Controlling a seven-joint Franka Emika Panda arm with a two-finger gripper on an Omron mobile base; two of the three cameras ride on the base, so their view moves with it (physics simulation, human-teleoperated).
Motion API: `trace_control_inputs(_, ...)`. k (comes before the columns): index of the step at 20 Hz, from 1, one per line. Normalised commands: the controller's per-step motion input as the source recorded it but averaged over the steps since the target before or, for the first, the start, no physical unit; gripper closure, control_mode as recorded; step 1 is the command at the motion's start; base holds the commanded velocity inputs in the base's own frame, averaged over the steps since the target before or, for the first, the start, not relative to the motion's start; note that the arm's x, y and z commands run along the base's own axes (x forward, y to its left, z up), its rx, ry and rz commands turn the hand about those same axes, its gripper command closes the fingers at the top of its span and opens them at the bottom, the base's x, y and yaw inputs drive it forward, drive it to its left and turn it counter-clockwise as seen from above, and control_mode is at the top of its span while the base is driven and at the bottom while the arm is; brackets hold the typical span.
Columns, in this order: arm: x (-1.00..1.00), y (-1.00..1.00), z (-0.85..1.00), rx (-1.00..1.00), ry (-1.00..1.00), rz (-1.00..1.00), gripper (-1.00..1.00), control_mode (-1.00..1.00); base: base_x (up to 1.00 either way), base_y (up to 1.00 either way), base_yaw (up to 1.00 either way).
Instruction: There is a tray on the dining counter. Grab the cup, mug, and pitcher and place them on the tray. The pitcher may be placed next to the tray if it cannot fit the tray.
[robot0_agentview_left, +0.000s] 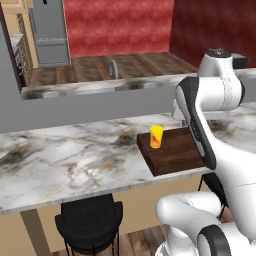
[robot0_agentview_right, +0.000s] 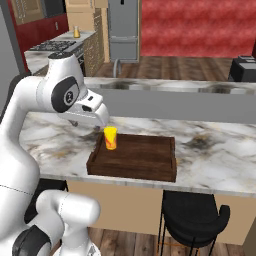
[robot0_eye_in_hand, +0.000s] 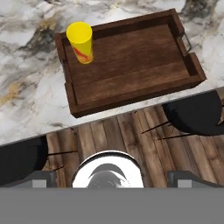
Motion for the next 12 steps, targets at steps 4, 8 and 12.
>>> trace_control_inputs(4, 0.00, 0.00, 0.00, 0.00, -0.01, 0.00, -1.00, -1.00, 0.00, 0.00, 0.00)
trace_control_inputs(8, -0.10, 0.00, 0.00, 0.00, 0.00, 0.00, -1.00, -1.00, 0.00, 0.00, 0.00)
trace_control_inputs(12, -0.38, 0.01, 0.00, -0.03, 0.00, 0.00, -1.00, -1.00, 0.00, 0.00, 0.00)
